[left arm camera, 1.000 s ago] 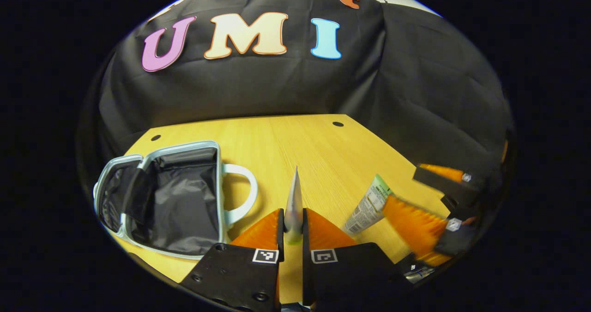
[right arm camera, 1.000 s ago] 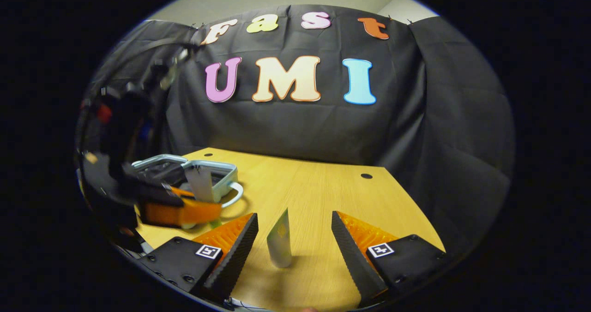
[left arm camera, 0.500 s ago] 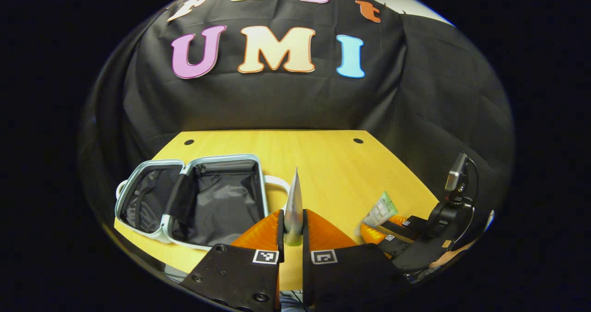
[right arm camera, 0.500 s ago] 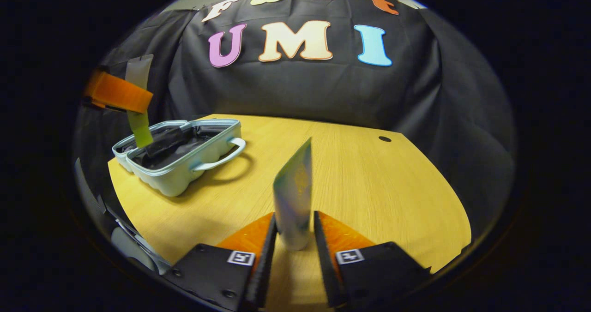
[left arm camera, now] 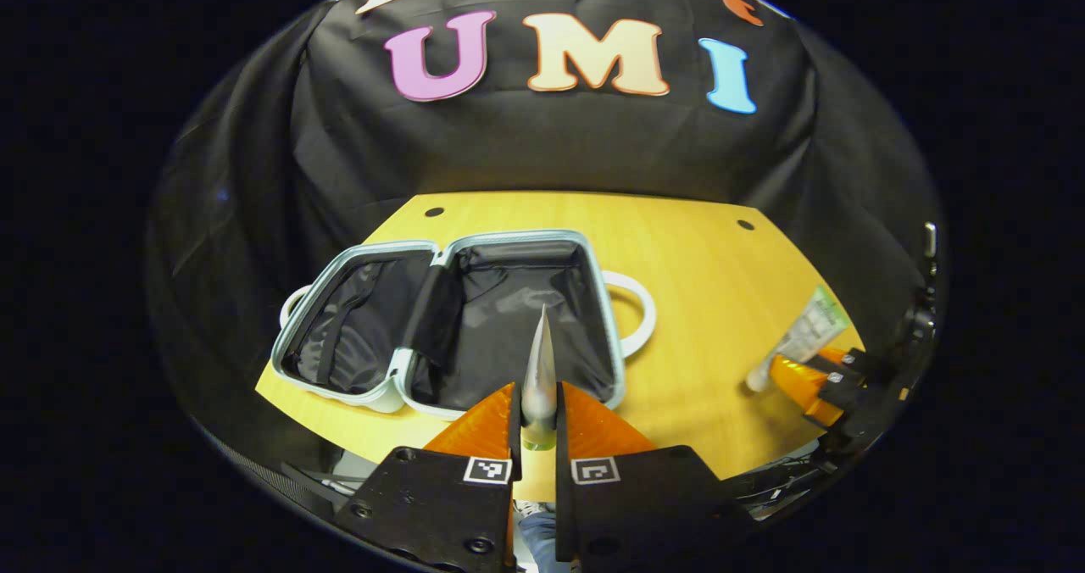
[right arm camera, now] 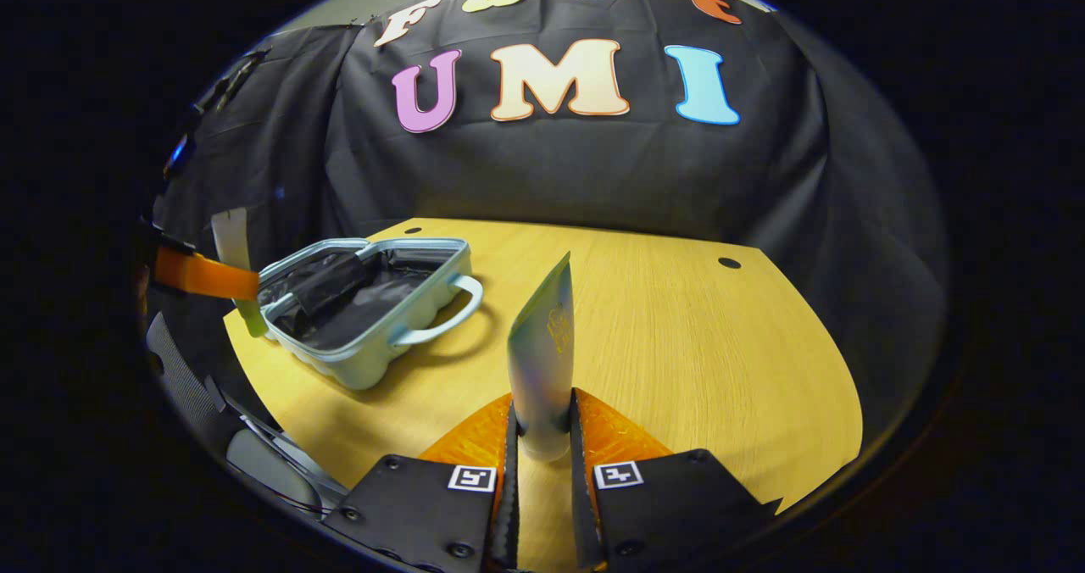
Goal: First open the suitcase, pack the skin care products into it, and then close the suitcase.
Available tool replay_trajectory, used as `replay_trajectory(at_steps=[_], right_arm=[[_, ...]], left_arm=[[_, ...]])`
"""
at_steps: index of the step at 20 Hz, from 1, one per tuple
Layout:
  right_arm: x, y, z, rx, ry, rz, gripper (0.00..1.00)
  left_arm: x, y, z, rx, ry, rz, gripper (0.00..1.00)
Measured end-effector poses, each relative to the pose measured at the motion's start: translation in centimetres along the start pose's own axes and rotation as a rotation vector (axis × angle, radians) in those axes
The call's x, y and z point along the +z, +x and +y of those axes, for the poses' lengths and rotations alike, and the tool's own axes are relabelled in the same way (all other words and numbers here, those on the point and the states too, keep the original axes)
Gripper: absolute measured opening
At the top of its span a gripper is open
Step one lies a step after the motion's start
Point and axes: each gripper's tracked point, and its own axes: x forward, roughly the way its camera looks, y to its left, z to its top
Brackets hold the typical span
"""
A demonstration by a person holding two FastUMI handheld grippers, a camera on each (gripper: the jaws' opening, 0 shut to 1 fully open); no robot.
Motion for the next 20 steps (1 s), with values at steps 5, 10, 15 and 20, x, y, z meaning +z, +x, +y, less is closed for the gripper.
replay_trajectory(at_steps=[5, 10, 15, 20], right_arm=[[3.6, -0.4, 5.5, 0.083, 0.050, 0.025, 0.28], [6.3, 0.4, 11.9, 0.149, 0.080, 0.052, 0.28], [6.9, 2.3, 16.3, 0.155, 0.089, 0.092, 0.25], [6.5, 4.6, 19.2, 0.167, 0.096, 0.155, 0.27]], left_arm=[[0.2, 3.5, 2.6, 0.001, -0.008, 0.062, 0.11], [-0.3, 7.6, 2.9, -0.083, -0.009, 0.133, 0.11], [-2.7, 11.2, 3.3, -0.148, -0.001, 0.226, 0.12], [-3.0, 13.3, 3.7, -0.187, 0.006, 0.249, 0.13]])
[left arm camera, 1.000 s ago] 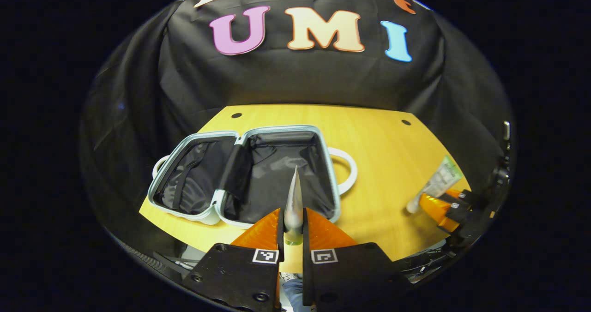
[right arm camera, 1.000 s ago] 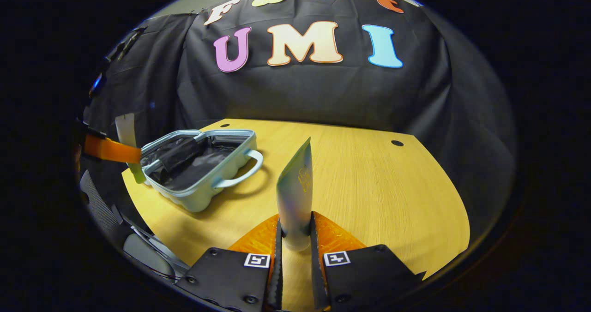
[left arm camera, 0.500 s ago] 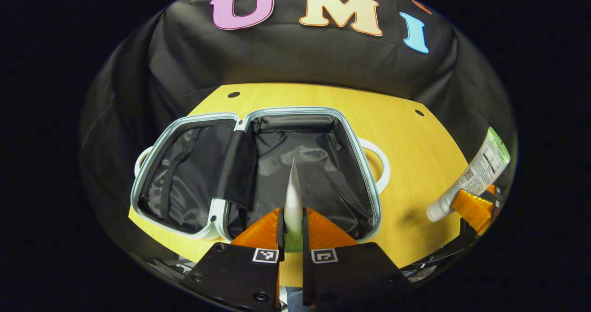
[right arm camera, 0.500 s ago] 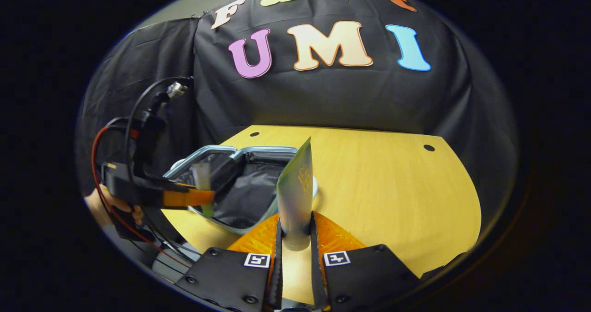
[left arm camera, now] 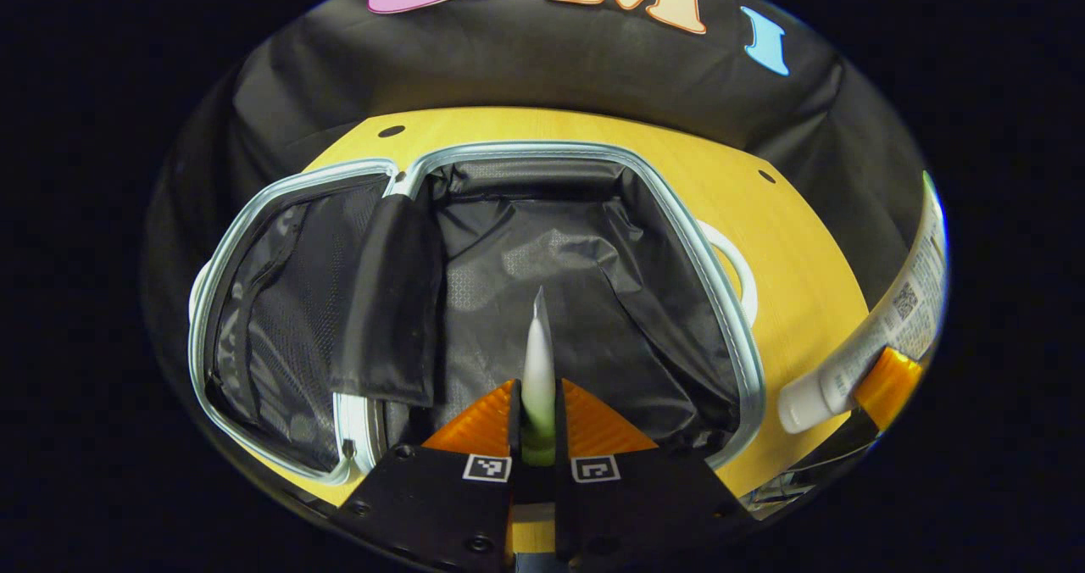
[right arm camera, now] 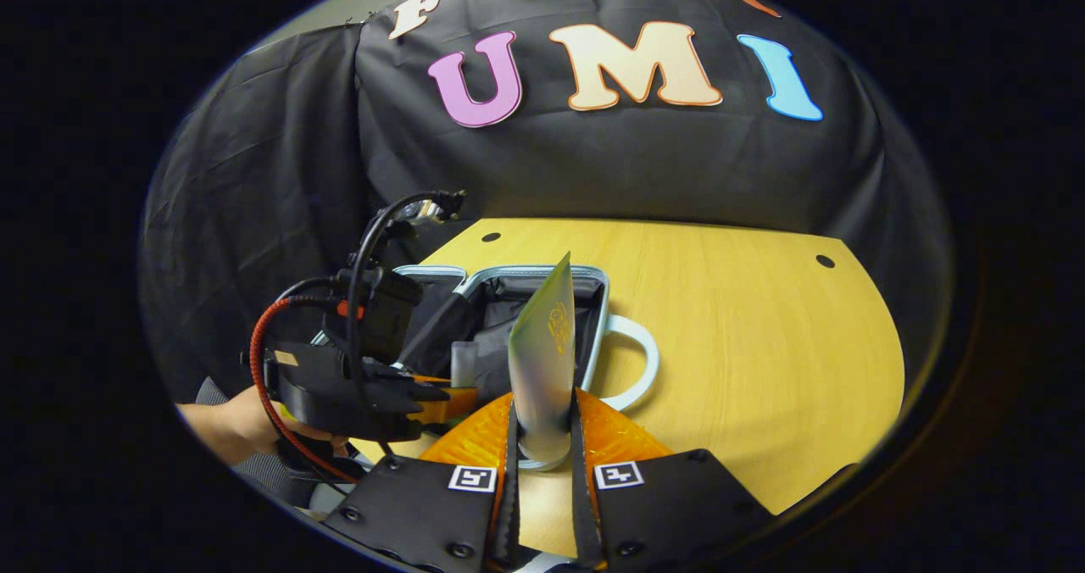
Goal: First open the suitcase, pack the skin care products into it, and then close the suitcase.
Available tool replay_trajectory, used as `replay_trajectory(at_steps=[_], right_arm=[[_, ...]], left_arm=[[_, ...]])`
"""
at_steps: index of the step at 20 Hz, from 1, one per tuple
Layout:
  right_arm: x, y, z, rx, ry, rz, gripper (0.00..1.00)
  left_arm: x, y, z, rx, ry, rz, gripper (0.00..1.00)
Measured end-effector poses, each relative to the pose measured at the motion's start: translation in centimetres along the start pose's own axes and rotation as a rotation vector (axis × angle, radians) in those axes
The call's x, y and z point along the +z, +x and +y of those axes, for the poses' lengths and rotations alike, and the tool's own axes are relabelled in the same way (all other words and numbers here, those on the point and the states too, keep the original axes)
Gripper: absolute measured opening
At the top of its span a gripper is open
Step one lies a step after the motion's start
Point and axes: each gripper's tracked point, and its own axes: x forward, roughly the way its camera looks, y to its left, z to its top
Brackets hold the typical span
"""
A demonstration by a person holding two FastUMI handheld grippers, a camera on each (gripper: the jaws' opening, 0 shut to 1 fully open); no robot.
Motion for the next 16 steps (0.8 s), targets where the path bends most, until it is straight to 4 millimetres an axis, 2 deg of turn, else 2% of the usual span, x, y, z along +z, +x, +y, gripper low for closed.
replay_trajectory(at_steps=[2, 3, 4, 5, 6, 8, 10, 11, 13, 16], right_arm=[[-0.8, 1.1, 0.7, -0.003, -0.001, 0.044, 0.28], [-1.1, 1.7, 0.9, -0.007, -0.002, 0.068, 0.24], [-1.6, 2.3, 1.1, -0.009, -0.001, 0.090, 0.27], [-2.2, 3.0, 1.3, -0.011, 0.001, 0.118, 0.24], [-2.8, 3.7, 1.6, -0.011, 0.000, 0.145, 0.28], [-4.1, 4.8, 2.0, -0.021, 0.004, 0.195, 0.28], [-5.0, 5.8, 2.3, -0.034, 0.004, 0.232, 0.28], [-5.4, 6.6, 2.2, -0.035, 0.007, 0.247, 0.24], [-6.1, 7.5, 2.3, -0.048, 0.017, 0.290, 0.28], [-6.2, 8.2, 2.2, -0.067, 0.025, 0.294, 0.28]], left_arm=[[0.1, 0.6, 0.3, -0.007, 0.012, 0.009, 0.14], [0.4, 0.8, 0.5, -0.011, 0.019, 0.003, 0.16], [0.7, 0.8, 0.0, -0.046, 0.020, -0.003, 0.17], [0.9, 0.5, -0.3, -0.070, 0.015, -0.004, 0.27], [1.4, 0.1, -0.2, -0.083, 0.013, -0.018, 0.43], [2.8, -0.9, 0.0, -0.096, 0.013, -0.063, 0.74], [4.3, -2.5, 0.8, -0.108, 0.010, -0.116, 0.75], [5.3, -3.2, 1.5, -0.106, 0.006, -0.143, 0.75], [6.7, -4.5, 3.6, -0.088, -0.014, -0.188, 0.75], [8.1, -6.1, 7.9, -0.035, -0.067, -0.235, 0.90]])
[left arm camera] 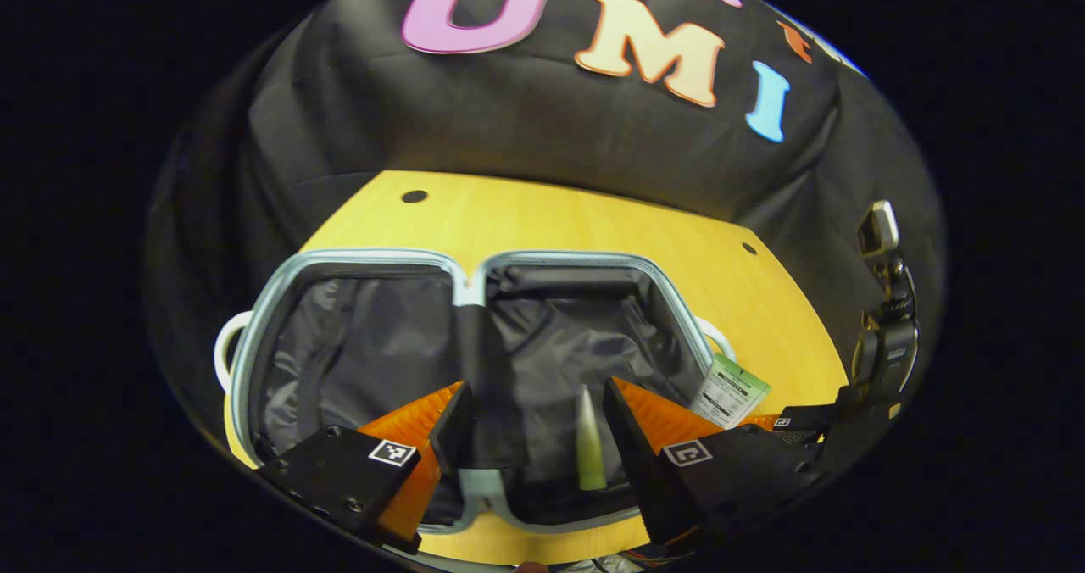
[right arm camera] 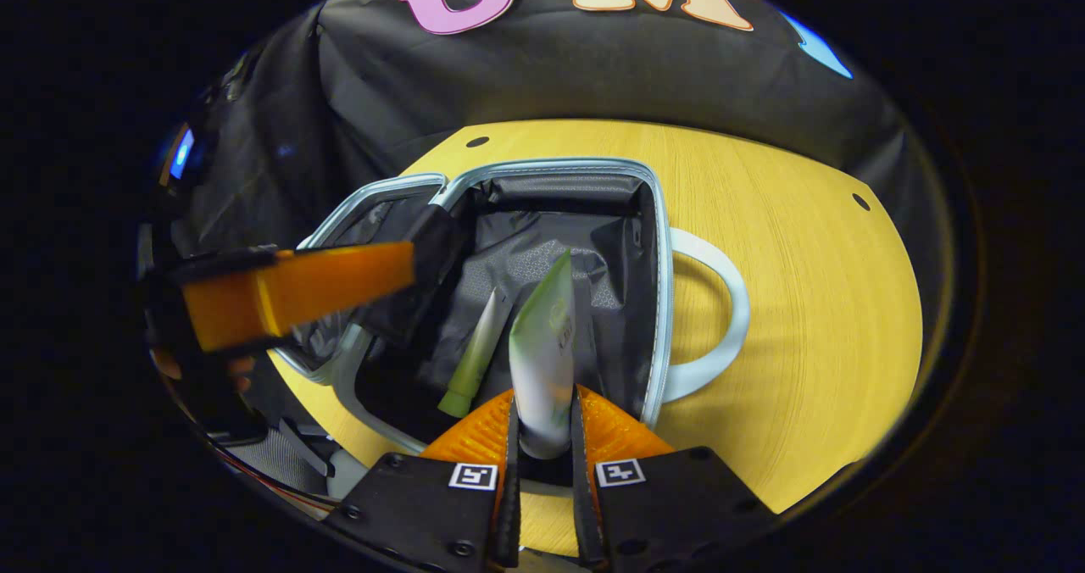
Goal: First open the suitcase, pack the skin care products into it, and then close the suitcase.
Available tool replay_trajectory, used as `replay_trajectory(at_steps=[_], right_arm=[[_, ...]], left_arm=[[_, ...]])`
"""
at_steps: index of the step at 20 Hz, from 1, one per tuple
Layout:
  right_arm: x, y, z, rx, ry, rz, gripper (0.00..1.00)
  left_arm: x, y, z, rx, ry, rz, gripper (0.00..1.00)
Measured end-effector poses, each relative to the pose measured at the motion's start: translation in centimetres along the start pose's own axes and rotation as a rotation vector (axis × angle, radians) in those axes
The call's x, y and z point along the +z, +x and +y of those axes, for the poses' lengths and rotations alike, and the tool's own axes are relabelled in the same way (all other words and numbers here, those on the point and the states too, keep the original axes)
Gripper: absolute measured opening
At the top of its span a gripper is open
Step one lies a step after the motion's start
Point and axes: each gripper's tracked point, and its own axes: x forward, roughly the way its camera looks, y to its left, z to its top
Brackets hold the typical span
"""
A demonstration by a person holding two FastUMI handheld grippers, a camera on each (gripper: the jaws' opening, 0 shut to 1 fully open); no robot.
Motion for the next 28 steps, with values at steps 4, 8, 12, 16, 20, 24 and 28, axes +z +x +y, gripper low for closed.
replay_trajectory(at_steps=[4, 8, 12, 16, 20, 24, 28], right_arm=[[0.9, 1.1, 0.1, -0.005, 0.012, -0.005, 0.27], [3.4, 0.4, 0.9, 0.048, 0.031, -0.095, 0.66], [6.1, -1.3, 1.8, 0.081, 0.023, -0.190, 0.98], [8.4, -3.1, 1.0, 0.060, 0.018, -0.279, 0.98], [9.6, -4.3, -1.2, 0.014, 0.042, -0.322, 0.98], [9.4, -5.1, -3.8, -0.053, 0.080, -0.332, 0.98], [9.1, -6.0, -5.4, -0.097, 0.098, -0.346, 0.98]], left_arm=[[1.0, -1.7, 7.3, 0.116, -0.069, -0.044, 0.90], [1.5, -3.8, 14.6, 0.239, -0.125, -0.055, 0.93], [1.7, -4.9, 21.1, 0.345, -0.152, -0.065, 0.95], [1.0, -4.4, 26.6, 0.427, -0.190, -0.040, 0.96], [-0.9, -2.3, 29.4, 0.413, -0.221, 0.046, 0.96], [-2.0, -0.3, 32.1, 0.411, -0.288, 0.098, 0.96], [-3.8, 1.3, 32.9, 0.359, -0.340, 0.168, 0.92]])
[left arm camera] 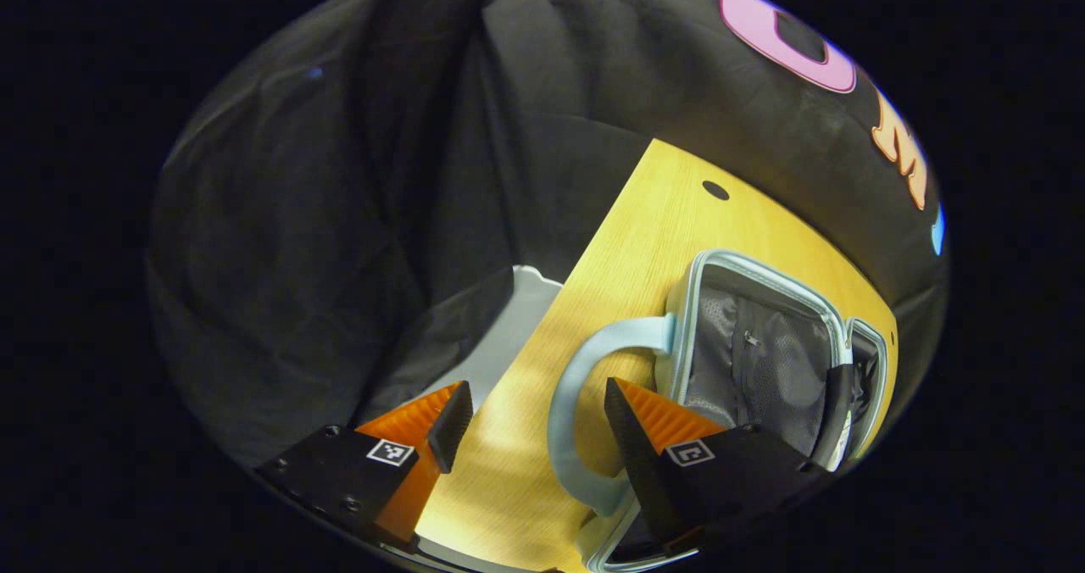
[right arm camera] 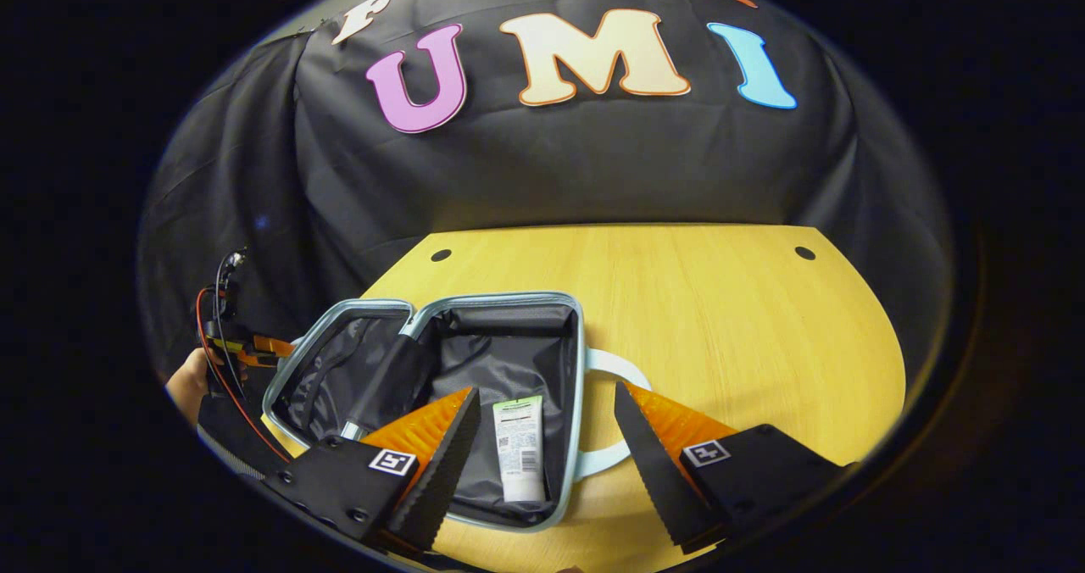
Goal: First open the suitcase, pack the skin care products into it, and then close the suitcase.
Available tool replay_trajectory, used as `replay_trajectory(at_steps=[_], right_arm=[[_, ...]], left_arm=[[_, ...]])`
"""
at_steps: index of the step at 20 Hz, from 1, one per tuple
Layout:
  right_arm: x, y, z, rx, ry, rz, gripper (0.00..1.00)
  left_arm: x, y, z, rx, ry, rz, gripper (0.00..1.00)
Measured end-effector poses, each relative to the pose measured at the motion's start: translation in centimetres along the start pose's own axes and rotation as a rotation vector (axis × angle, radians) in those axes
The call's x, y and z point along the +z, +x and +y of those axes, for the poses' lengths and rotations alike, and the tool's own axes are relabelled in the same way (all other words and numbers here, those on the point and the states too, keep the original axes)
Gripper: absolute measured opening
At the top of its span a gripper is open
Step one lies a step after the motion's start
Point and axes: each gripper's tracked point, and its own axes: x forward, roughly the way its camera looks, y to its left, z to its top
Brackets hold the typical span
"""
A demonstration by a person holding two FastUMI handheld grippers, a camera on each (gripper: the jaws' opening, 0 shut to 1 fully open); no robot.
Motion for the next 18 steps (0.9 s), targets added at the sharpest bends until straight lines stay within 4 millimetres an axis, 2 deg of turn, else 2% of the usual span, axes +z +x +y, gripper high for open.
replay_trajectory(at_steps=[3, 8, 9, 12, 14, 17, 18], right_arm=[[0.1, -0.4, -1.0, -0.026, 0.007, -0.006, 0.98], [0.3, -0.9, -1.8, -0.044, -0.001, -0.025, 0.98], [0.5, -1.0, -1.9, -0.043, 0.000, -0.032, 0.98], [1.1, -1.3, -2.1, -0.044, -0.006, -0.053, 0.98], [2.0, -1.6, -2.2, -0.041, 0.000, -0.078, 0.98], [2.6, -1.9, -2.5, -0.038, -0.017, -0.097, 0.98], [2.4, -2.0, -2.7, -0.038, -0.026, -0.096, 0.98]], left_arm=[[-0.3, 1.1, -0.8, -0.031, -0.015, 0.020, 0.81], [-1.2, 1.5, -1.2, -0.021, 0.058, 0.082, 0.21], [-0.8, 1.2, -1.3, -0.022, 0.074, 0.079, 0.14], [0.2, -0.7, -2.7, -0.081, 0.060, 0.051, 0.07], [1.4, -2.2, -2.7, -0.087, 0.056, 0.012, 0.04], [3.7, -5.6, -3.7, -0.127, 0.052, -0.057, 0.03], [4.1, -6.6, -4.9, -0.143, 0.047, -0.069, 0.02]])
